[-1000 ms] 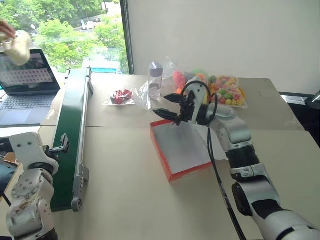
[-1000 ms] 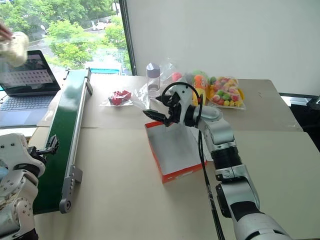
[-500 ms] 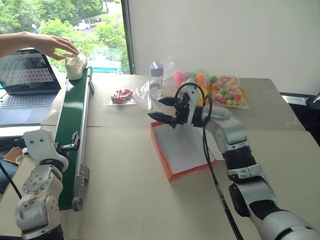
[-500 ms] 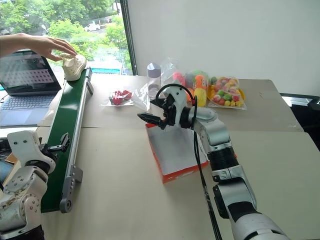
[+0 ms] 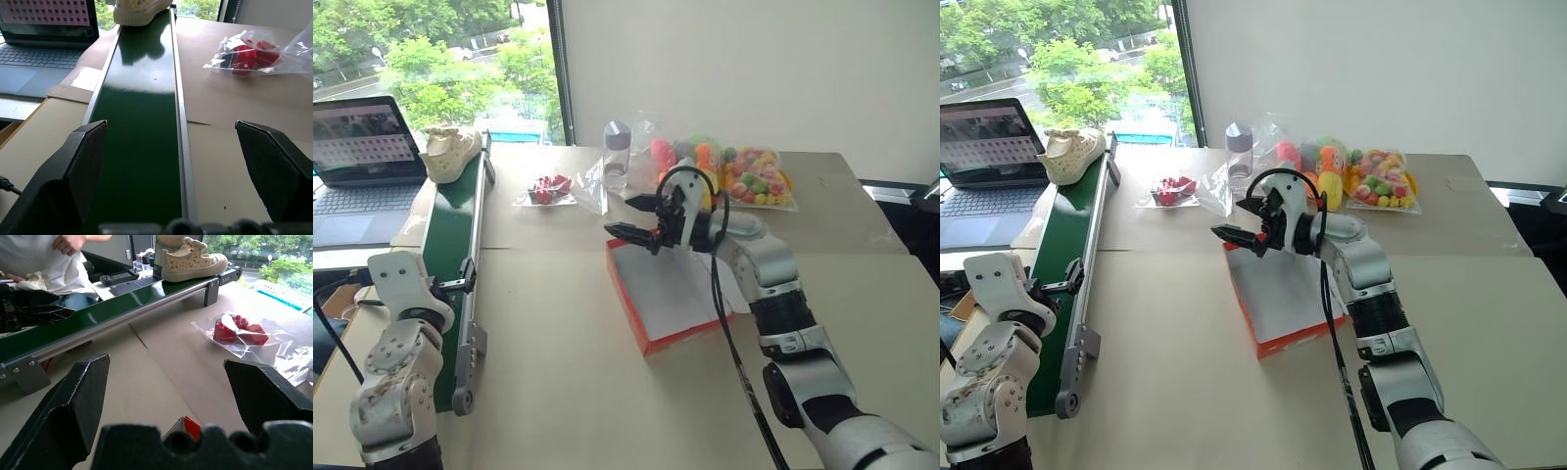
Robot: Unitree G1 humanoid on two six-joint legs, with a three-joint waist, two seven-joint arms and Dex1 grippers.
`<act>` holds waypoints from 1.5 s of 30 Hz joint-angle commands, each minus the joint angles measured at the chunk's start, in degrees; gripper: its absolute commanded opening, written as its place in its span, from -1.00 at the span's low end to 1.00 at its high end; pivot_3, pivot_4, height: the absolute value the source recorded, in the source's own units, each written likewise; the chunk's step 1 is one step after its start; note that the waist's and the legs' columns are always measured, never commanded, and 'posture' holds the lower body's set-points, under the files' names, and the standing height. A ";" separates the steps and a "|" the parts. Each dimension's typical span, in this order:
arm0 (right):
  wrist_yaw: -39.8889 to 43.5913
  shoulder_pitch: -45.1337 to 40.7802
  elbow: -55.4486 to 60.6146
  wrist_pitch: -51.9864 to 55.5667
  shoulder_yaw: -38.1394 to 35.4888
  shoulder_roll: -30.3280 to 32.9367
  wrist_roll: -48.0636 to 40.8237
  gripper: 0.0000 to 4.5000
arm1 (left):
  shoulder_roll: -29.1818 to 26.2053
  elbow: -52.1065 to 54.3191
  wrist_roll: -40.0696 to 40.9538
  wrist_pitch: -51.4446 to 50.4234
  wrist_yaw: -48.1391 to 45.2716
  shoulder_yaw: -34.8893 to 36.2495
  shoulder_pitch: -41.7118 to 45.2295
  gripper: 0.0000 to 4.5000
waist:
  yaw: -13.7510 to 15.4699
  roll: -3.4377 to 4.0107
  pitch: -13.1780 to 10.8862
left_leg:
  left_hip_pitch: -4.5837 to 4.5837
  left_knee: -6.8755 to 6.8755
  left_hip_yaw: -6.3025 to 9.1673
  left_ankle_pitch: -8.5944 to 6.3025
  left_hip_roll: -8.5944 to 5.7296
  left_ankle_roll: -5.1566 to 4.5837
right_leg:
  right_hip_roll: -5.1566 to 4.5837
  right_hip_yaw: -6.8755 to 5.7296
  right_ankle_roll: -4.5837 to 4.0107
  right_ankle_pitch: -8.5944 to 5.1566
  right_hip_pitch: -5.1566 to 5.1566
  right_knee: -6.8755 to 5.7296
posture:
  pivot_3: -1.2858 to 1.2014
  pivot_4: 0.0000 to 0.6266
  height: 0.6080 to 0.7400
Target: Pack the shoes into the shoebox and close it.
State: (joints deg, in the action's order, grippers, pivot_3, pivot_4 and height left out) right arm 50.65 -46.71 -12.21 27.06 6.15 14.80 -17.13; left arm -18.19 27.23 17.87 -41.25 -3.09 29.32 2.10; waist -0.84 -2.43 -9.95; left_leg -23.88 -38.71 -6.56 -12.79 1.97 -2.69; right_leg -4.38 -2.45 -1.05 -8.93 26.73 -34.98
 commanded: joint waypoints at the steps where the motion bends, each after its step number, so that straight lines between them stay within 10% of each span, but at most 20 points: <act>1: 0.05 -0.15 2.95 0.59 -0.36 -0.30 -1.49 0.97 | -1.91 -1.70 -1.55 2.48 1.62 4.59 -0.60 1.00 | -0.05 0.00 0.00 | 0.00 0.01 0.00 0.00 0.00 0.00 | 0.00 0.00 0.00 0.00 0.01 0.00 | 0.03 -0.52 1.00; 20: -0.18 0.68 6.19 3.55 -0.61 -0.46 -2.00 0.97 | -12.41 -19.59 2.34 16.47 -13.47 9.28 -1.58 1.00 | 0.04 0.02 -0.01 | -0.46 0.07 0.00 0.00 0.03 0.04 | -0.07 -0.07 -0.45 0.15 0.49 0.05 | 0.03 -0.52 1.00; 22: -0.36 0.91 6.59 3.83 -0.70 -0.41 -2.01 1.00 | -13.29 -21.12 2.57 16.61 -14.30 8.90 -1.23 0.76 | 0.04 0.02 -0.01 | -0.46 0.07 0.00 0.00 0.03 0.04 | -0.08 -0.07 -0.44 0.14 0.50 0.05 | 0.03 -0.52 1.00; 45: -2.37 2.33 9.54 5.43 -0.31 0.99 -2.82 1.00 | -17.44 -30.60 5.25 15.43 -24.13 3.81 4.12 1.00 | 0.12 0.02 -0.02 | -0.51 0.13 0.01 0.01 0.05 0.11 | -0.31 -0.18 -0.40 0.18 0.56 0.04 | 0.03 -0.52 1.00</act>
State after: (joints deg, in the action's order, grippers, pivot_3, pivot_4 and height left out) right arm 48.37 -44.13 -5.27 32.61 6.37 15.36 -18.99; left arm -34.40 -4.72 22.57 -26.34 -27.16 32.81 5.13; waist -0.72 -2.40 -9.97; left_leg -24.38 -38.58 -6.55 -12.78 2.02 -2.59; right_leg -4.68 -2.64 -1.40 -8.72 27.29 -34.94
